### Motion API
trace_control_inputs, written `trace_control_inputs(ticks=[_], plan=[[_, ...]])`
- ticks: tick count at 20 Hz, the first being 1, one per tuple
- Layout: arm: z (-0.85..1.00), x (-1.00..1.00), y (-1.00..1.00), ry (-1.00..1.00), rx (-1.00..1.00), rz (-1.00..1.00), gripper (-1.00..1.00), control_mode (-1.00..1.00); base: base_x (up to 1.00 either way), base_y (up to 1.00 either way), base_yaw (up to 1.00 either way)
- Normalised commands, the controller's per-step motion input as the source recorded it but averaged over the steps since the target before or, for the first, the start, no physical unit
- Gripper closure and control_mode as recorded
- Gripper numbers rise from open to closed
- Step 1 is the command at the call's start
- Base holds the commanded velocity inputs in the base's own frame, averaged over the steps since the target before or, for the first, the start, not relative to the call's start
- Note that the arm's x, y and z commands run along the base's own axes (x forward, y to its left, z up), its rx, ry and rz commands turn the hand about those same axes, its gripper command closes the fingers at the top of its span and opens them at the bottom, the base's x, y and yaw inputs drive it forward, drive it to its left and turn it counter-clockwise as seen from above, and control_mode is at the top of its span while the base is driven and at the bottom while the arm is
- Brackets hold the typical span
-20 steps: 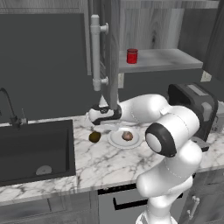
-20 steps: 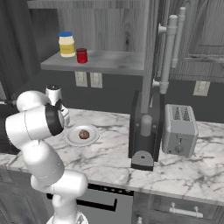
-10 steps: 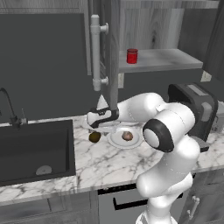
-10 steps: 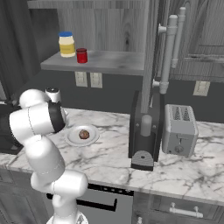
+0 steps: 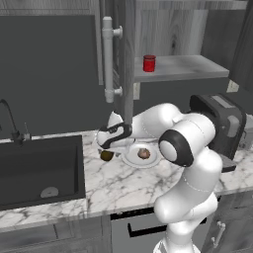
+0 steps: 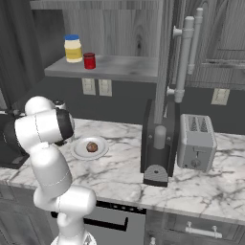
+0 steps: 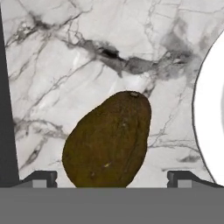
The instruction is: Pick the avocado and bread from the counter and place them on the plate. Then pick the jam from the cabinet and place it next to the plate. Lastly close the cabinet door.
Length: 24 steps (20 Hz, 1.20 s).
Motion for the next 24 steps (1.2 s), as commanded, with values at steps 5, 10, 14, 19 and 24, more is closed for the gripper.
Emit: trace_control_inputs(ticks=[5,10,14,19,24], plan=[[-0.22,0.14,0.05,0.00,0.00,0.00,-1.00,-1.00,0.00,0.00,0.00],[-0.24,0.19,0.10,0.00,-0.02,0.00,-1.00,-1.00,0.00,0.00,0.00],[-0.21,0.18,0.13,0.00,-0.02,0.00,-1.00,-1.00,0.00,0.00,0.00],[-0.19,0.06,0.18,0.00,-0.05,0.00,1.00,-1.00,0.00,0.00,0.00],[-0.23,-0.01,0.01,-0.05,-0.06,0.00,1.00,-1.00,0.00,0.00,0.00]])
